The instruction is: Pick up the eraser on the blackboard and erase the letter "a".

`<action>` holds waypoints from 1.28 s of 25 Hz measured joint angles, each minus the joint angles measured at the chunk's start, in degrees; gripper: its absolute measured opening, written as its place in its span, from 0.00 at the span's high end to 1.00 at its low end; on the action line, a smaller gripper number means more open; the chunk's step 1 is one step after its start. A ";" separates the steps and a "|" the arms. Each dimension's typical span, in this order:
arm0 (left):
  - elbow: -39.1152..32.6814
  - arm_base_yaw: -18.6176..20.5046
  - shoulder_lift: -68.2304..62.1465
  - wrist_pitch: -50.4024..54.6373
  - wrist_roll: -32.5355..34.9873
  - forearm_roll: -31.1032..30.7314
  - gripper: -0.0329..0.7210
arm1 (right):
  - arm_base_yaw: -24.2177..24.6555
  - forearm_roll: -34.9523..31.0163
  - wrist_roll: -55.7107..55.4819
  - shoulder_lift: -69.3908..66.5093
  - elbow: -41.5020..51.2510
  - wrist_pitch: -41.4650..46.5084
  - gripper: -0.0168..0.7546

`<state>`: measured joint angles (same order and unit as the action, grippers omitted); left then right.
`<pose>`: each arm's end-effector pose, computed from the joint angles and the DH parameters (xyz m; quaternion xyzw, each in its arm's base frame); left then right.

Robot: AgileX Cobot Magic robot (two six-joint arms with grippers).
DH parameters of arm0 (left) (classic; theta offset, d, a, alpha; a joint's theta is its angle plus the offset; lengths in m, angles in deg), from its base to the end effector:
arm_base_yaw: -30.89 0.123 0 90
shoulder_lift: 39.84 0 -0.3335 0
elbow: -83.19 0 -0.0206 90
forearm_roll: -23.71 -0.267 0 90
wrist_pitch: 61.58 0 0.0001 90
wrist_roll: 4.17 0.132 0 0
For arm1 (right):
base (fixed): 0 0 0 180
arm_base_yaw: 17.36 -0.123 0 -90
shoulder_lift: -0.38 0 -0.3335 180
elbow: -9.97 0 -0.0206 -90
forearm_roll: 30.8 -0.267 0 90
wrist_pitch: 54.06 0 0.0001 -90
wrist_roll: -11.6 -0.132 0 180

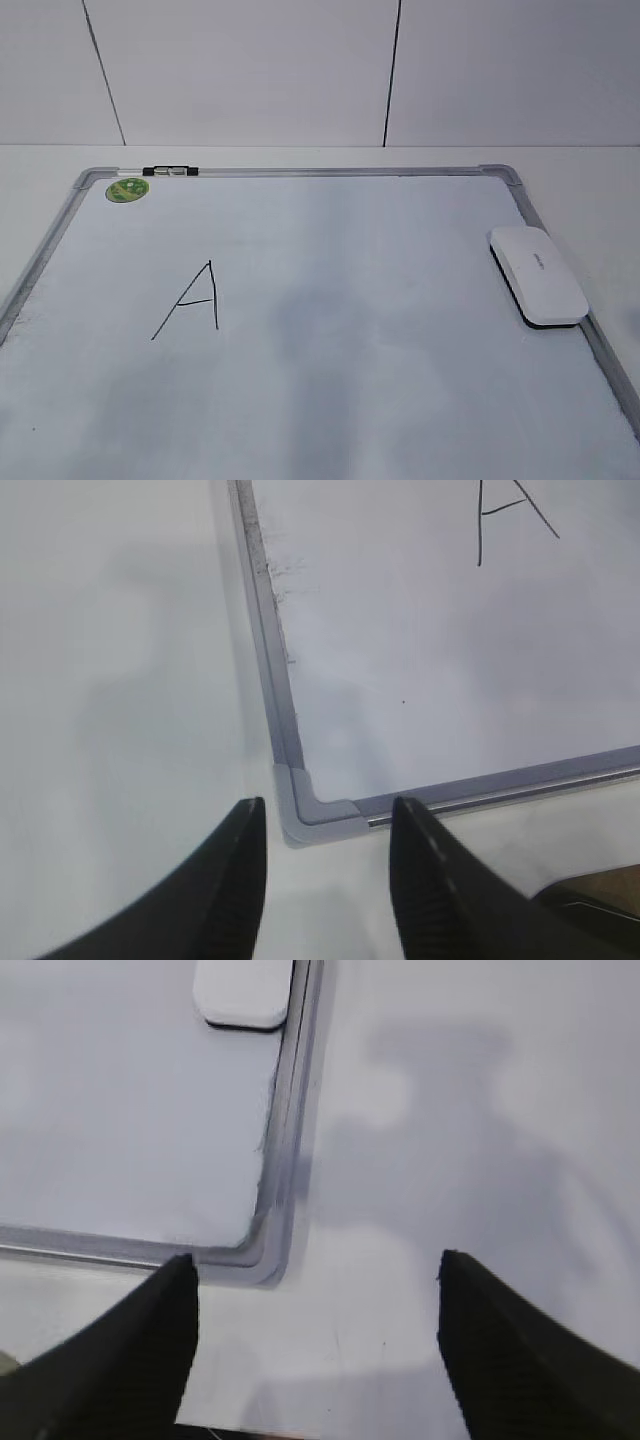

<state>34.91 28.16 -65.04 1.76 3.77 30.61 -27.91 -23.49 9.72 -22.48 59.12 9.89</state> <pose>0.0377 -0.0160 0.2652 0.0810 0.9246 -0.0432 0.3696 0.0339 -0.0090 0.2606 -0.0744 0.9222 -0.0227 0.3789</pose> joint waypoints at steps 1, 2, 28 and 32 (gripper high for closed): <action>-0.30 0.00 0.00 0.00 0.00 0.00 0.54 | 0.00 -0.04 0.00 0.00 0.37 0.42 0.21; -0.53 0.00 0.00 0.00 0.00 0.00 0.54 | 0.00 -0.13 0.00 0.00 0.48 0.68 0.21; -0.91 0.23 1.72 -0.10 -0.05 0.31 0.58 | 3.51 -0.53 0.00 4.77 0.54 1.15 0.21; -0.91 1.98 3.92 -0.10 -0.05 0.35 0.58 | 9.22 -0.53 0.00 6.83 0.54 1.15 0.21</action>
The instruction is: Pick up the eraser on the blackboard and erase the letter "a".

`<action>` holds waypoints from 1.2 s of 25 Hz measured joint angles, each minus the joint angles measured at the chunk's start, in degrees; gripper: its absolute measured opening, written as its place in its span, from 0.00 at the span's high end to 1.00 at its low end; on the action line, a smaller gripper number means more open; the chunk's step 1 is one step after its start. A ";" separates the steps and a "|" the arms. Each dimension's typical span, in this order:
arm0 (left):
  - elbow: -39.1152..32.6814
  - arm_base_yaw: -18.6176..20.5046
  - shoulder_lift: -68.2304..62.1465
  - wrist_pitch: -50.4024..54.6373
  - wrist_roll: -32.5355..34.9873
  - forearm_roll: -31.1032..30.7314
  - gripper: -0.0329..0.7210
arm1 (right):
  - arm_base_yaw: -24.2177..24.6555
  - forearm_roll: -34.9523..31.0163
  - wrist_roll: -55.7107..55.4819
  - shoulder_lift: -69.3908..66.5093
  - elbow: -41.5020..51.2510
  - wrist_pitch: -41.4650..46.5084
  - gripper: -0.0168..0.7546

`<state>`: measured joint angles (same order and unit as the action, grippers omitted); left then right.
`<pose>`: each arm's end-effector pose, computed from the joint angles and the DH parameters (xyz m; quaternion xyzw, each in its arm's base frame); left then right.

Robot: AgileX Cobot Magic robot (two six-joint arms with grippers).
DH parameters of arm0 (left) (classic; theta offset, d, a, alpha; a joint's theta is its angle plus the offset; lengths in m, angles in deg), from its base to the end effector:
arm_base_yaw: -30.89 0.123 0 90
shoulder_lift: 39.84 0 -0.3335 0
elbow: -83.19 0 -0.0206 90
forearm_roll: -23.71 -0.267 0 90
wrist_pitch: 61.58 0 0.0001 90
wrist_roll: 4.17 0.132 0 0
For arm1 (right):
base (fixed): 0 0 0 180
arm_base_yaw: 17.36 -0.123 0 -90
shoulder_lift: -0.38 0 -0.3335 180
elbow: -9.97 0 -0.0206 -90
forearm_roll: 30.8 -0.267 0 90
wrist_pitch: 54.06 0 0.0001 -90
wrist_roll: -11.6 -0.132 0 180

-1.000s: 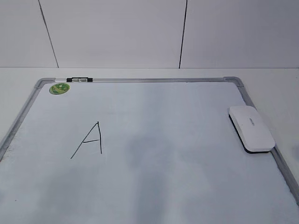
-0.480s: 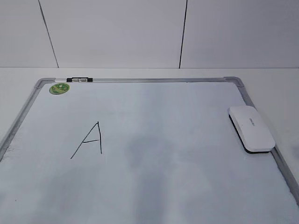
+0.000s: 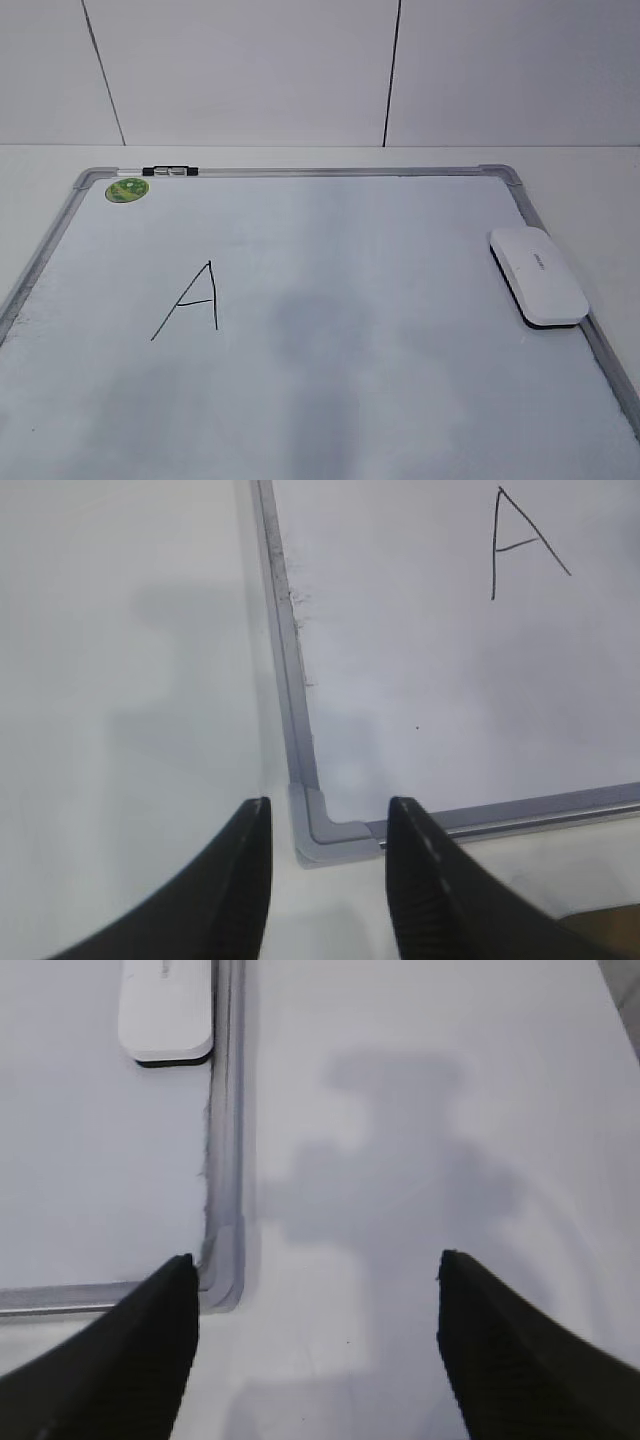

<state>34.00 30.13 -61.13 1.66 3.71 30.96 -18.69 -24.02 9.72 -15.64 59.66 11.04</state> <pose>0.0288 -0.0153 0.2623 0.0651 0.9154 -0.0386 0.3954 0.0142 -0.0138 0.2581 0.0040 0.9077 -0.0475 0.4170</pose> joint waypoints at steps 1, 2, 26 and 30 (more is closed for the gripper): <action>0.00 0.45 0.81 0.00 0.00 0.00 0.58 | 1.05 0.00 0.00 0.38 0.00 0.00 0.21; 0.00 0.76 1.68 0.00 0.00 0.00 0.58 | 2.00 0.00 0.00 0.95 0.00 0.00 0.21; 0.00 2.49 14.08 0.24 0.00 0.22 0.63 | 3.67 0.11 -0.12 10.31 0.00 0.34 0.21; 0.00 2.49 14.08 0.24 0.00 0.22 0.63 | 3.67 0.11 -0.12 10.31 0.00 0.34 0.21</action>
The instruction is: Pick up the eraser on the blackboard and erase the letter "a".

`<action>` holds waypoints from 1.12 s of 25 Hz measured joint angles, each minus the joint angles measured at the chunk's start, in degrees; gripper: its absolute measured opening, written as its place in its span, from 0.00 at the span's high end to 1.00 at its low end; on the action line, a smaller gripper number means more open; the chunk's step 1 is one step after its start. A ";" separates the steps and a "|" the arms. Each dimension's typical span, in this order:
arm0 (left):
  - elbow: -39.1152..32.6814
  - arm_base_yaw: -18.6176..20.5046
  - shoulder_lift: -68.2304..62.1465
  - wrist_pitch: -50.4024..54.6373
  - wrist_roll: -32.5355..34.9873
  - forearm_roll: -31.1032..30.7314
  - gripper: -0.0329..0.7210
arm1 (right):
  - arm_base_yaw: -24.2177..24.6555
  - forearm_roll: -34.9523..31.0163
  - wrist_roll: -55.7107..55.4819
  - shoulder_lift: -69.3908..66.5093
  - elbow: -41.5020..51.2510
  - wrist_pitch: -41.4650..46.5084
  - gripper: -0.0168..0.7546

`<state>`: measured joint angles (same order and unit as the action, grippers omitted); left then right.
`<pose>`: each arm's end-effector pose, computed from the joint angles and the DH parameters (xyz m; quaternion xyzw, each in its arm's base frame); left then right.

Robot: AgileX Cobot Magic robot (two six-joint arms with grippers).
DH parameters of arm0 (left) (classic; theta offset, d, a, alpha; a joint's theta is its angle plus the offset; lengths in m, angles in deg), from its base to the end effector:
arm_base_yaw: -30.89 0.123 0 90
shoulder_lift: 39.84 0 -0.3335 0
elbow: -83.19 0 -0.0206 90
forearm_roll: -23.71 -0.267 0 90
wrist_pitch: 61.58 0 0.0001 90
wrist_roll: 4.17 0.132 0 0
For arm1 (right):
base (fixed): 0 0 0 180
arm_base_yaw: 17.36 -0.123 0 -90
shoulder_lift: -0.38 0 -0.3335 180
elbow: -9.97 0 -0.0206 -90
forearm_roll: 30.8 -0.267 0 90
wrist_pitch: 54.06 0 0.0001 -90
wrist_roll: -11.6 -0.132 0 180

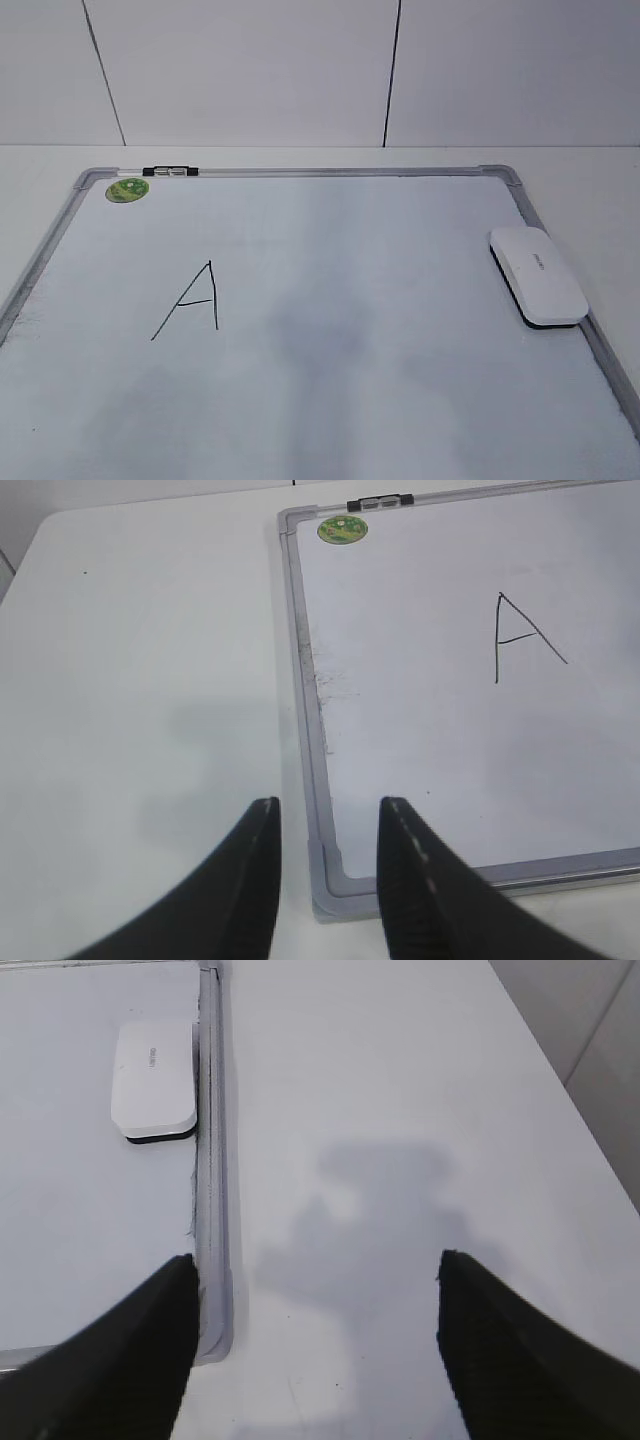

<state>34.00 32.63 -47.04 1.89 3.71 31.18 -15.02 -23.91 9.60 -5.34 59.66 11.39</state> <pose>-0.0056 -0.0155 0.2648 0.0503 0.8621 -0.0229 0.5037 -0.0115 -0.0139 0.2577 0.0381 0.8674 -0.0613 0.4924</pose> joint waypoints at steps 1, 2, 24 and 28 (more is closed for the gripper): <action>0.00 0.00 0.00 0.00 0.00 0.00 0.63 | 0.00 0.08 0.00 0.00 0.00 0.00 0.21; 0.00 0.00 0.00 0.00 0.00 0.00 0.63 | 0.00 0.08 0.00 0.00 0.00 0.00 0.21; 0.00 0.00 0.00 0.00 0.00 0.00 0.63 | 0.00 0.08 0.00 0.00 0.00 0.00 0.21; 0.00 0.00 0.00 0.00 0.00 0.00 0.63 | 0.00 0.08 0.00 0.00 0.00 0.00 0.21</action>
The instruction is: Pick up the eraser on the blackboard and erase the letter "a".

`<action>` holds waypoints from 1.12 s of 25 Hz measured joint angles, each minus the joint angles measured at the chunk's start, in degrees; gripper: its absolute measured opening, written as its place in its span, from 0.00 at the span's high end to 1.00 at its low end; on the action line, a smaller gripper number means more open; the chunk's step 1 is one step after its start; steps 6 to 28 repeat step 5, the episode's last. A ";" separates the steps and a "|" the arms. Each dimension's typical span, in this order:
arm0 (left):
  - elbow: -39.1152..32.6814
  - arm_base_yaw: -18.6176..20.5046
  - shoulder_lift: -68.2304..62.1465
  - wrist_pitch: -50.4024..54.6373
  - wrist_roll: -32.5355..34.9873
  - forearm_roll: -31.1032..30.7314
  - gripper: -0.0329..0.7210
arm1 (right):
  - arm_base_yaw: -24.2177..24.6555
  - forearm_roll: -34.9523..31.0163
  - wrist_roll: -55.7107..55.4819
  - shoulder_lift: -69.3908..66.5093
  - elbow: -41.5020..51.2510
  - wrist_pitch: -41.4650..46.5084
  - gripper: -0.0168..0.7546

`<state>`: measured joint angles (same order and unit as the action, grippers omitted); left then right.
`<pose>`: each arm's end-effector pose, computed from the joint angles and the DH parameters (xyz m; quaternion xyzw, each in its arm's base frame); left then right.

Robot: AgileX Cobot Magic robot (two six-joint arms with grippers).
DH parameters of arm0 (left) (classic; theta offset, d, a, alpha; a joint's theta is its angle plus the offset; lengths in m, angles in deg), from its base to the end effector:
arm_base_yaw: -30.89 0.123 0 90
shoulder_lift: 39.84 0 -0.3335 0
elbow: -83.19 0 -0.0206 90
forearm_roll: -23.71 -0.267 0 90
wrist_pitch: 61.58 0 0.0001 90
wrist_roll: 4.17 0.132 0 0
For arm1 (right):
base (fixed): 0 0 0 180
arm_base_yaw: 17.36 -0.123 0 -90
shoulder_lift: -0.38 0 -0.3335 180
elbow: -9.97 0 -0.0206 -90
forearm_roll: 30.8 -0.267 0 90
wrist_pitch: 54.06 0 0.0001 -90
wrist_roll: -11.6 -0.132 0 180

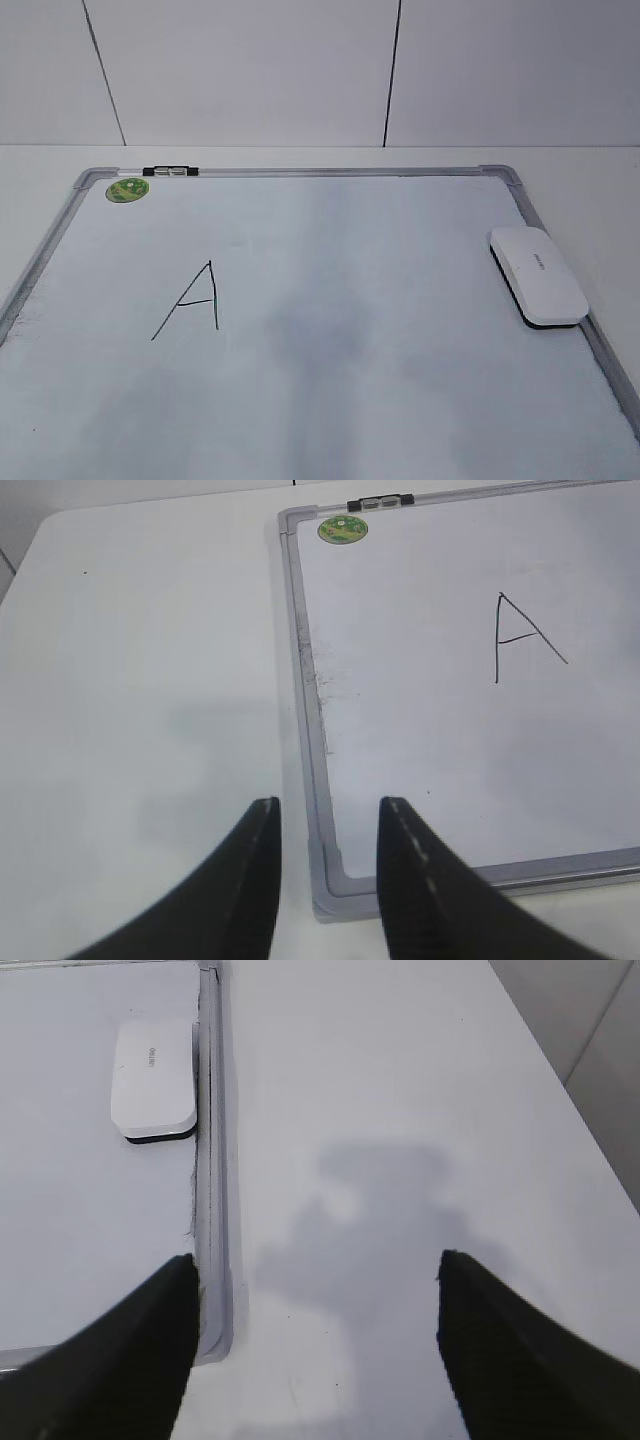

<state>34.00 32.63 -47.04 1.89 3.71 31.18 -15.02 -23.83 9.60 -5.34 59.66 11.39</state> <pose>-0.0056 -0.0155 0.2648 0.0503 0.8621 -0.0229 0.5037 -0.0116 -0.0141 0.2577 0.0382 0.8673 -0.0620 0.4924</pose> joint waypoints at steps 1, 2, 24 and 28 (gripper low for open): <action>0.00 0.00 0.00 0.00 0.00 0.00 0.63 | 0.00 0.00 0.00 0.00 0.00 0.00 0.21; 0.00 0.00 0.00 0.00 0.00 0.00 0.63 | 0.00 0.00 0.00 0.00 0.00 0.00 0.21; 0.00 0.00 0.00 0.00 0.00 0.00 0.63 | 0.00 0.00 0.00 0.00 0.00 0.00 0.21; 0.00 0.00 0.00 0.00 0.00 0.00 0.63 | 0.00 0.00 0.00 0.00 0.00 0.00 0.21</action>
